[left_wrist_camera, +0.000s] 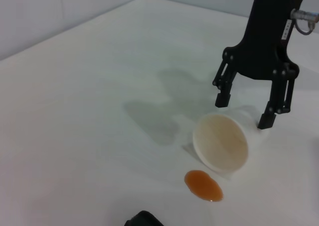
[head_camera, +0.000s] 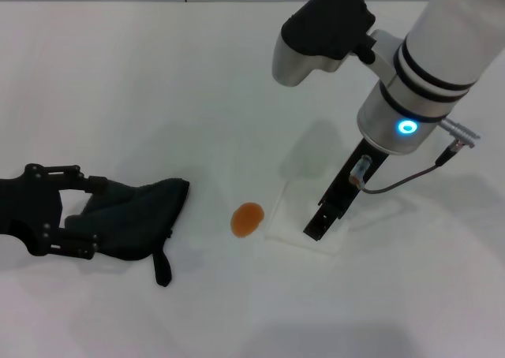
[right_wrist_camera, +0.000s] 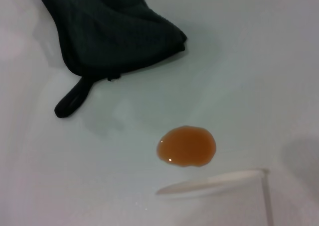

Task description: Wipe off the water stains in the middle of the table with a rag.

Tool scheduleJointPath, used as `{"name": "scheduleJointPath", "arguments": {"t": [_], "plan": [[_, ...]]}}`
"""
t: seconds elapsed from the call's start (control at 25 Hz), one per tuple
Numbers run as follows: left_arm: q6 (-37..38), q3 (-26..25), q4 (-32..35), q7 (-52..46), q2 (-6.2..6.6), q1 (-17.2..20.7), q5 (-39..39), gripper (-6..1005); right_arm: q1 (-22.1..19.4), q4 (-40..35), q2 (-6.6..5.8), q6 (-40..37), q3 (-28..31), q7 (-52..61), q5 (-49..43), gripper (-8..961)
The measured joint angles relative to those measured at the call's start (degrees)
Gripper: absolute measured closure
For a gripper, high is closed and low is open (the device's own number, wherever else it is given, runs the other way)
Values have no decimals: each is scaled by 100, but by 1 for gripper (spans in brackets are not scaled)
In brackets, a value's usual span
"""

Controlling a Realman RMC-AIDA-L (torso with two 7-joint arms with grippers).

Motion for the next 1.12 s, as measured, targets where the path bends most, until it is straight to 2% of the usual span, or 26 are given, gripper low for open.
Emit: {"name": "scheduleJointPath", "arguments": {"t": [0.24, 0.56, 1.12], "plan": [[-53, 108, 0, -3, -25, 1, 5, 125, 17, 79, 0, 182, -187, -6, 110, 122], [-56, 120, 0, 0, -61, 2, 8, 125, 149, 630, 1, 722, -657, -56, 420, 130], [-53, 121, 0, 0, -102, 40, 8, 125, 178, 1092, -2, 1196, -977, -169, 557, 143]]}}
